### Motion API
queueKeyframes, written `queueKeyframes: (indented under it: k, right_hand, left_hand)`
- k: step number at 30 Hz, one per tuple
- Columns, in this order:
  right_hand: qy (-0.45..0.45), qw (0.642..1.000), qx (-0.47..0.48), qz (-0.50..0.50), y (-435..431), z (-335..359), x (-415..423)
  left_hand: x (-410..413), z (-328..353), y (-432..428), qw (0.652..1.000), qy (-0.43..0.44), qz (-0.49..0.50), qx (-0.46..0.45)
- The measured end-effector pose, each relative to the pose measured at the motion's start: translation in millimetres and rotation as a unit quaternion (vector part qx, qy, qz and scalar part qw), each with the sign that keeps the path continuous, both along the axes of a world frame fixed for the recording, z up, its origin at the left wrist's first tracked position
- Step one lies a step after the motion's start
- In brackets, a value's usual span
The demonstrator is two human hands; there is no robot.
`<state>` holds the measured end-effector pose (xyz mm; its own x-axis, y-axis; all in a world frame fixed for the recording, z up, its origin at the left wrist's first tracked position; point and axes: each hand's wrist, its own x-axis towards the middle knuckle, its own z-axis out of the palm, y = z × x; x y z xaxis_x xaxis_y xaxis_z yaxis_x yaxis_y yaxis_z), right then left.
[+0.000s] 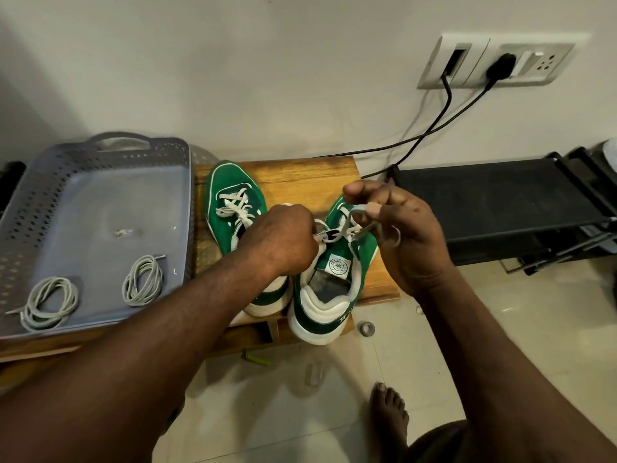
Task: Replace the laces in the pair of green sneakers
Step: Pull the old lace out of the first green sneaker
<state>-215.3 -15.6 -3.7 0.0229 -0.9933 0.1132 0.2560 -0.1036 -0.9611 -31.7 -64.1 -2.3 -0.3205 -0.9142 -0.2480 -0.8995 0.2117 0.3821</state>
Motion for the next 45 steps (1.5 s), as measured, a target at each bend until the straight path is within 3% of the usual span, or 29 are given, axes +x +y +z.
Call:
queueKeyframes:
  k: [5, 9, 12, 14, 15, 17, 18, 19, 23, 27, 30, 31, 33, 35, 39, 45]
  right_hand:
    - [0.256, 0.961, 0.051, -0.088, -1, -14, 5]
    - [0.522, 0.848, 0.007, -0.092, 2, -19, 8]
    - [0.622, 0.78, 0.018, -0.071, 3, -25, 10]
    - [0.608, 0.79, 0.001, -0.075, 2, -27, 12]
    - [0.554, 0.827, -0.002, -0.097, 0, -26, 13]
    - [0.363, 0.908, 0.038, -0.206, -4, -16, 12]
    - [0.287, 0.918, 0.071, -0.266, -6, -12, 7]
    - [0.27, 0.907, 0.091, -0.309, -8, -10, 0]
    - [0.444, 0.829, 0.179, -0.288, -6, -21, -21]
    - [0.51, 0.816, 0.113, -0.248, -1, -19, -11]
    - [0.497, 0.854, 0.101, -0.117, 4, -9, -4]
    - [0.514, 0.849, 0.108, -0.06, 7, -8, 0]
    - [0.589, 0.802, 0.1, -0.004, 11, -12, 7]
    - [0.616, 0.781, 0.087, -0.045, 11, -15, 10]
    - [0.531, 0.819, 0.145, -0.161, 5, -18, 7]
    - [0.525, 0.825, 0.148, -0.149, 5, -17, 8]
  left_hand:
    - [0, 3, 3, 1.0, 0.011, -0.017, -0.008]
    - [-3, 6, 5, 1.0, 0.006, -0.02, -0.009]
    - [-3, 5, 5, 1.0, 0.002, -0.021, -0.006]
    - [-3, 5, 7, 1.0, 0.001, -0.019, -0.004]
    - [-3, 5, 7, 1.0, 0.002, -0.018, -0.001]
    - [-3, 7, 8, 1.0, 0.006, -0.011, 0.002]
    - [-3, 8, 8, 1.0, 0.011, -0.006, 0.003]
    - [-3, 9, 8, 1.0, 0.02, -0.002, 0.005]
    - [-2, 15, 11, 0.998, 0.061, -0.029, 0.008]
    - [-4, 16, 13, 0.997, 0.026, -0.077, -0.015]
    - [-8, 13, 15, 0.995, -0.005, -0.098, -0.034]
    - [-8, 12, 15, 0.994, -0.01, -0.102, -0.034]
    - [-8, 12, 15, 0.994, -0.011, -0.104, -0.028]
    - [-7, 12, 15, 0.994, -0.013, -0.104, -0.029]
    - [-14, 13, 20, 0.995, -0.02, -0.09, -0.038]
    - [-16, 16, 18, 0.996, -0.019, -0.091, -0.007]
